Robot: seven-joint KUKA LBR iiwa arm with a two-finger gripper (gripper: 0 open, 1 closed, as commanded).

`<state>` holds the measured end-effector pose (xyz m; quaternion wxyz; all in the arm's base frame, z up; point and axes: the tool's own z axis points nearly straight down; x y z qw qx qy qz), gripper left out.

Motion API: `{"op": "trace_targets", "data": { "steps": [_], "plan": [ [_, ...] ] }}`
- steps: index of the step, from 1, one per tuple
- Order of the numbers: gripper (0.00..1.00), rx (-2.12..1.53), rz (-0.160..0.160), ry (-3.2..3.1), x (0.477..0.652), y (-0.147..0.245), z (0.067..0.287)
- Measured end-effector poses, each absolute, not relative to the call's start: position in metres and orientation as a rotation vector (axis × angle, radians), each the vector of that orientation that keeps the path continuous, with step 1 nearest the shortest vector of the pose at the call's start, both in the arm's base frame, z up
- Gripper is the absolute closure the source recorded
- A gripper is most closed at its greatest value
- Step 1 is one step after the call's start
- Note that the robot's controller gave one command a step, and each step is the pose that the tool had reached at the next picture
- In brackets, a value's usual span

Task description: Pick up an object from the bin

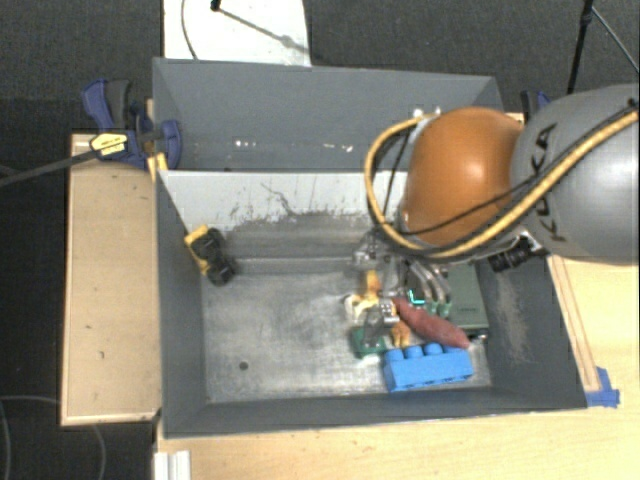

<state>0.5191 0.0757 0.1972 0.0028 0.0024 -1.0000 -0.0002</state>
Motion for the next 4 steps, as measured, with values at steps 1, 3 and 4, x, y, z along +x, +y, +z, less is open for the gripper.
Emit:
{"op": "trace_targets", "data": {
  "steps": [1,3,4],
  "plan": [
    [0.0,0.004,-0.002,-3.144,0.521,0.075,0.201],
    [0.0,-0.011,-0.002,-3.147,0.605,0.086,0.182],
    [0.0,-0.006,-0.001,-3.145,0.59,0.022,0.162]
  ]
}}
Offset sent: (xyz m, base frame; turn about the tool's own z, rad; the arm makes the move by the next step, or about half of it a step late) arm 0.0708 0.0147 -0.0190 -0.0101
